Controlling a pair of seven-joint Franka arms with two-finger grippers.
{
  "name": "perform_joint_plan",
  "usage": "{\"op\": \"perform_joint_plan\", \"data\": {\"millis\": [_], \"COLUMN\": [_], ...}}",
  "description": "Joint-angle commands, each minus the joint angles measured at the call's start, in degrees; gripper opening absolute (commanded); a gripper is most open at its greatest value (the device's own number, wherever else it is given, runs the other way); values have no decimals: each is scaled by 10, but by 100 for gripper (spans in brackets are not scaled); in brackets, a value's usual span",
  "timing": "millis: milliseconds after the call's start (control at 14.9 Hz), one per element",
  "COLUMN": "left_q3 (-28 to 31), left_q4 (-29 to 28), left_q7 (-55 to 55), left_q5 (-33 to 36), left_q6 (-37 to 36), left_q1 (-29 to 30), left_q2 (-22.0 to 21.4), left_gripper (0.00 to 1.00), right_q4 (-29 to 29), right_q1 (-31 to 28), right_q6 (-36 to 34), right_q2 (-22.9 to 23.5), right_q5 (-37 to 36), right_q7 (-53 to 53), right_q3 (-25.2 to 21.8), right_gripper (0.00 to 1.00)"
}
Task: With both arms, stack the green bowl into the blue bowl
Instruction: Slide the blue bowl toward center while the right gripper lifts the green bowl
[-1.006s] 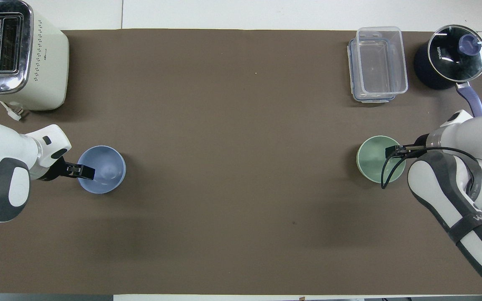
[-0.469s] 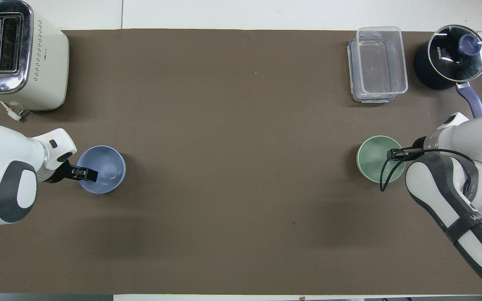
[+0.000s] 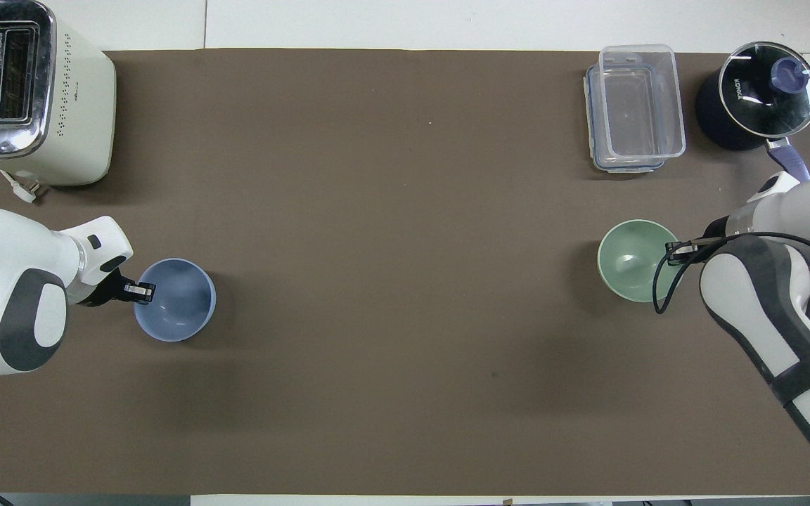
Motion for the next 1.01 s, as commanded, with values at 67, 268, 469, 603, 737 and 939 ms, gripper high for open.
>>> {"op": "perform_joint_plan", "data": {"millis": [67,268,469,603,737,939], "left_q3": [0,0,0,0,0,-2], "left_q4": [64,202,183,169,155,155], "left_q7": [-7,-131,-237,-282,-296,-285], "left_q5": [-13,-40,-47,-53,-54,-70], "left_q6": [-45,-156,-119,-96,-75,-69], "left_q1": [-51,-151,-238,-281,-301,-305], "left_q2": [14,55,52,57,69,107], "left_gripper": [0,0,0,0,0,0], "right_q4": [86,111,131,141,141,140], "right_q1": [22,34,51,63,64,63], "right_q6": [-79,-97,-119,-128,-128,-133], "right_q2": [5,8,8,8,9,8], "right_q5": [10,24,41,40,40,40], "right_q7": [-12,-6,14,42,43,43], "right_q3": [1,1,1,1,1,1], "right_gripper": [0,0,0,0,0,0]}}
